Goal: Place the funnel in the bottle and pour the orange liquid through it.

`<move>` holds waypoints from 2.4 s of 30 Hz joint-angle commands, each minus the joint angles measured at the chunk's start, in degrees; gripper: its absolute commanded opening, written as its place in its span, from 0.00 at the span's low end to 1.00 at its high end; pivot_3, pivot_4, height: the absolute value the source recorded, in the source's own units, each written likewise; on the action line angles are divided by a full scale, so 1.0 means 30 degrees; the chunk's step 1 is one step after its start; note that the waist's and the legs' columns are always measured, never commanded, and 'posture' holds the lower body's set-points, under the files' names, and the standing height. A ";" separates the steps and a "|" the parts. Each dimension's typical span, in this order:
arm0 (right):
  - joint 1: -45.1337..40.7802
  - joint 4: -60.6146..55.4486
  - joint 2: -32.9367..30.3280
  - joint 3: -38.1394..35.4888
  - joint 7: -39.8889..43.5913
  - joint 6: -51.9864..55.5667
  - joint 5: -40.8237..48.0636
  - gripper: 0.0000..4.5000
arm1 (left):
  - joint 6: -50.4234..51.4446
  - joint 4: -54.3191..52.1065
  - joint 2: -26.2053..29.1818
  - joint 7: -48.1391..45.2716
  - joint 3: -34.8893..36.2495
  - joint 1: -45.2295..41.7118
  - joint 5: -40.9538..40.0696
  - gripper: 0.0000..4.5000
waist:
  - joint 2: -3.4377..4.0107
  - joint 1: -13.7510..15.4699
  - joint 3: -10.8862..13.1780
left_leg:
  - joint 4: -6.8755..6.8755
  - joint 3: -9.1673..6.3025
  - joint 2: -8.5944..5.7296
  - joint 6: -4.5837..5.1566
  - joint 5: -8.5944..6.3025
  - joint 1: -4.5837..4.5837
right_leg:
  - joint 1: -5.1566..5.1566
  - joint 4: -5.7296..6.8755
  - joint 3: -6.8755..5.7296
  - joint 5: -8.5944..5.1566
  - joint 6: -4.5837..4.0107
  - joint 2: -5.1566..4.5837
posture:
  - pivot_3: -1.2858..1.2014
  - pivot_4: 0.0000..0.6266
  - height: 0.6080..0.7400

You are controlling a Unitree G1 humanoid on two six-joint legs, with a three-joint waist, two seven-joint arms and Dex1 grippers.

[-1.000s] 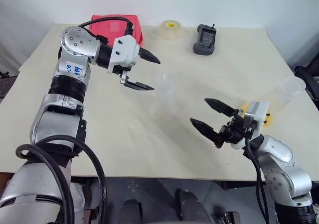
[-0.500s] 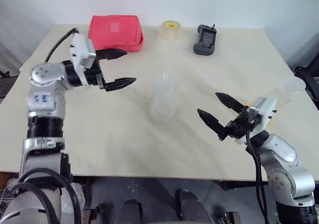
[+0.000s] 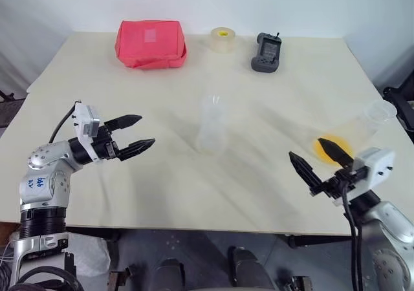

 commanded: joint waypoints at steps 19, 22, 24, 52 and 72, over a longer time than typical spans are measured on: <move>-0.4195 0.2788 0.0504 -0.1636 -0.5901 0.0070 -0.3239 1.00 | -0.1690 0.0801 -0.0546 -0.1830 -0.0778 -0.0740 -0.0374 1.00 | 0.0001 -0.0071 -0.0001 | -0.0024 0.0015 0.0000 0.0005 -0.0002 0.0044 | -0.0019 0.0015 0.0029 -0.0013 -0.0029 0.0019 | 0.52 0.24 1.00; -0.5053 0.3726 0.0438 -0.1625 -0.5806 -0.0073 -0.3661 1.00 | -0.1569 0.0447 -0.0537 -0.1638 -0.0702 -0.0633 -0.0476 1.00 | 0.0001 -0.0049 -0.0001 | -0.0018 0.0018 -0.0001 -0.0001 0.0001 0.0031 | -0.0017 0.0011 0.0029 -0.0012 -0.0026 0.0010 | 0.52 0.24 1.00; -0.5708 0.4480 0.0353 -0.1578 -0.5821 -0.0171 -0.3990 1.00 | -0.1498 0.0244 -0.0508 -0.1490 -0.0677 -0.0579 -0.0484 1.00 | 0.0002 -0.0071 -0.0001 | -0.0015 0.0024 -0.0002 0.0001 0.0000 0.0026 | -0.0016 0.0015 0.0031 -0.0008 -0.0018 0.0007 | 0.52 0.24 1.00; -0.8525 0.7868 0.1238 -0.1168 -0.7178 -0.0884 -0.6079 1.00 | -0.0932 -0.1084 -0.0597 -0.0389 -0.0675 -0.0549 -0.0603 1.00 | 0.0008 -0.0172 0.0000 | -0.0018 0.0030 -0.0001 0.0003 -0.0001 0.0033 | -0.0020 0.0008 0.0037 -0.0008 -0.0018 0.0009 | 0.52 0.24 1.00; -1.1839 0.5993 0.1313 0.1025 -0.7168 0.0918 -0.5792 0.55 | -0.1981 -0.0020 -0.0727 -0.0721 -0.0410 -0.0850 -0.0554 1.00 | 0.0048 -0.0348 0.0022 | -0.0034 0.0053 0.0000 -0.0023 0.0013 0.0021 | -0.0035 0.0023 0.0045 0.0000 -0.0004 0.0000 | 0.52 0.24 1.00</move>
